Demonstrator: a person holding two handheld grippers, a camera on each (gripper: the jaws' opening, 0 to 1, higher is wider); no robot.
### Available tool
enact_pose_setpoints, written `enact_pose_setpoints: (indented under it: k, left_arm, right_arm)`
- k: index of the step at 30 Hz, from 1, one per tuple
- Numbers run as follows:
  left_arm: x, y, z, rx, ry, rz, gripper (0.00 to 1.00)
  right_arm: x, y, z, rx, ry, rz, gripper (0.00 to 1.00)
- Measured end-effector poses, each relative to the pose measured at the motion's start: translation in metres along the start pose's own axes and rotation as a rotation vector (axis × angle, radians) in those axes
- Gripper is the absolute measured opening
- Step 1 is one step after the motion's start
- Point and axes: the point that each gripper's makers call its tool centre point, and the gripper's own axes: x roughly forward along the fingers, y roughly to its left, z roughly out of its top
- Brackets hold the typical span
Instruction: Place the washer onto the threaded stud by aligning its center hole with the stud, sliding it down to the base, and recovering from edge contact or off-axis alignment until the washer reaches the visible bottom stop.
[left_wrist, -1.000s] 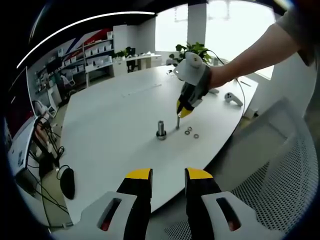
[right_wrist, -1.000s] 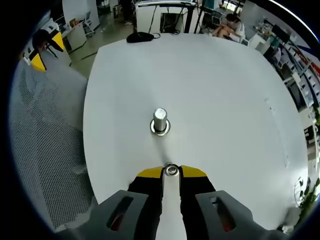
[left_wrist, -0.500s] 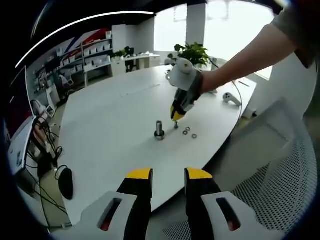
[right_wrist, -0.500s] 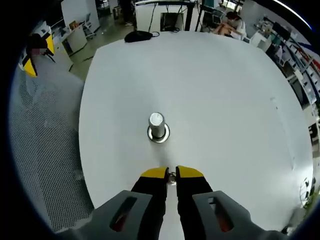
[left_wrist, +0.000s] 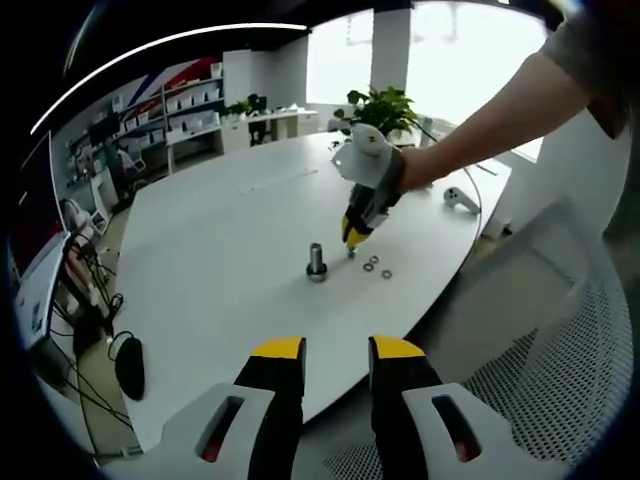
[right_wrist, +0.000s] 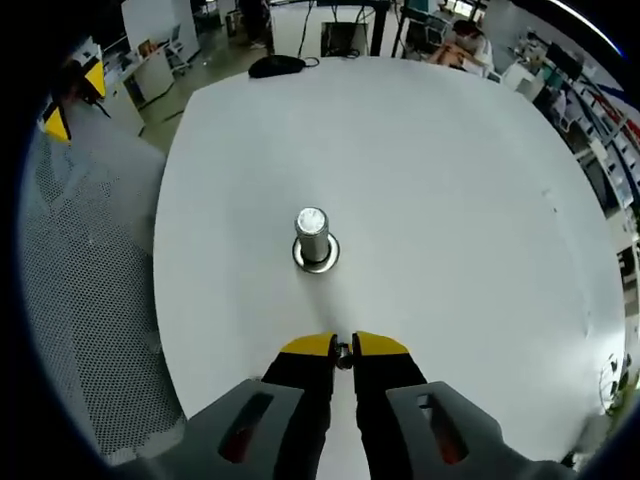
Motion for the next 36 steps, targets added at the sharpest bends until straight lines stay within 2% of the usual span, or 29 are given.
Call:
enact_pose_setpoints:
  k: [4, 13, 26, 30, 36]
  left_arm:
    - [0.000, 0.000, -0.001, 0.002, 0.003, 0.000, 0.23]
    - [0.000, 0.001, -0.002, 0.000, 0.009, 0.005, 0.23]
    - [0.001, 0.002, -0.004, -0.004, 0.025, 0.010, 0.23]
    - [0.000, 0.002, -0.005, -0.004, 0.026, 0.014, 0.22]
    - [0.001, 0.002, -0.006, -0.006, 0.032, 0.015, 0.22]
  right_arm:
    - [0.002, -0.002, -0.006, 0.027, 0.000, 0.002, 0.09]
    - [0.004, -0.002, -0.011, 0.027, 0.013, -0.002, 0.10]
    - [-0.010, -0.004, -0.018, 0.051, -0.001, -0.023, 0.16]
    - [-0.010, -0.003, -0.030, 0.060, 0.013, -0.026, 0.16]
    - [-0.003, 0.011, -0.052, 0.084, 0.047, -0.002, 0.18]
